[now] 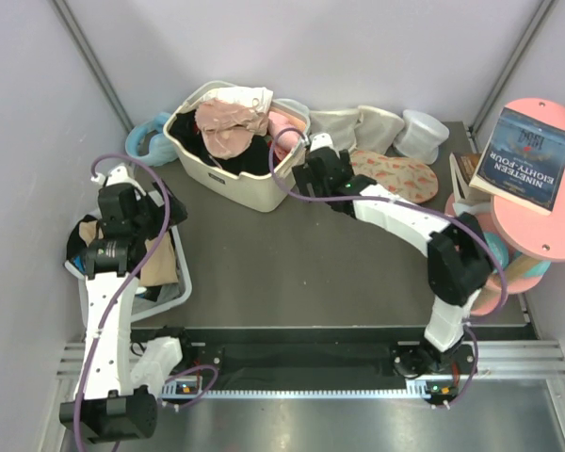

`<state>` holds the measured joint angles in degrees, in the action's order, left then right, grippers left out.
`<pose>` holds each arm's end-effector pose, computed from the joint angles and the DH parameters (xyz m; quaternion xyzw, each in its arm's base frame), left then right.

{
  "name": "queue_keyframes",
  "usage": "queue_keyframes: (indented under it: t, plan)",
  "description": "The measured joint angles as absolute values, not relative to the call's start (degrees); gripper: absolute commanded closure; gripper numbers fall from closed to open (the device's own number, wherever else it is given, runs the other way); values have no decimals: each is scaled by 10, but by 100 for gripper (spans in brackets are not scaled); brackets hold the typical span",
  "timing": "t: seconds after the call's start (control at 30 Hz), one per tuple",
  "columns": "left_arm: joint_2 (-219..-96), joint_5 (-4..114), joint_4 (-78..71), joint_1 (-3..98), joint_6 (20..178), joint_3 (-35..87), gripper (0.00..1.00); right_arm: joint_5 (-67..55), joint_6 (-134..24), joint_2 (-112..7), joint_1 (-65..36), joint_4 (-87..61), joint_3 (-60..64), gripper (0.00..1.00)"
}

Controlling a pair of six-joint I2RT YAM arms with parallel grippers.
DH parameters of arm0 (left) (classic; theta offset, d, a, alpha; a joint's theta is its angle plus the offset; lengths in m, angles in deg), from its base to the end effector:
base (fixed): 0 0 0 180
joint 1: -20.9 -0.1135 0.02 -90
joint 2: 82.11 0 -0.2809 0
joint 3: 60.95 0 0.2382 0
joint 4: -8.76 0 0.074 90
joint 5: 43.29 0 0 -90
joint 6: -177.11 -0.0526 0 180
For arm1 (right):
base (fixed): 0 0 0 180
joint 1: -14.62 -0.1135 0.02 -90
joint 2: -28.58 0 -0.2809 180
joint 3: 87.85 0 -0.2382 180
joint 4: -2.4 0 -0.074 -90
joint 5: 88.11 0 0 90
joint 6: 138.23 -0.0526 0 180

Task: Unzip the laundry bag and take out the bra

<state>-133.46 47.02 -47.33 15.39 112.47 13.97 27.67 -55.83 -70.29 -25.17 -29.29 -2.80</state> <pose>0.1689 0.0160 0.3601 -0.2321 0.8455 -0.0852 0.4732 0.3217 0.2382 0.3041 -0.1424 0.8613 -0.0027 0.4877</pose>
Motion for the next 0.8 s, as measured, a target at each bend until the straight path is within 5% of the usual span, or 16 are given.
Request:
queue_keyframes:
  t: [0.47,0.67,0.7,0.8]
  plan:
    - [-1292,499,-474,154,1143,138,1,278,-466,-856,-157,-201,-44,3]
    - [-1293,499,-475,154,1142,138,1,268,-443,-900,-137,-192,-64,39]
    - [-1293,499,-475,154,1142,138,1,266,-442,-905,-137,-193,-66,55]
    - [-1293,499,-475,154,1142,138,1,260,-440,-907,-137,-198,-66,79]
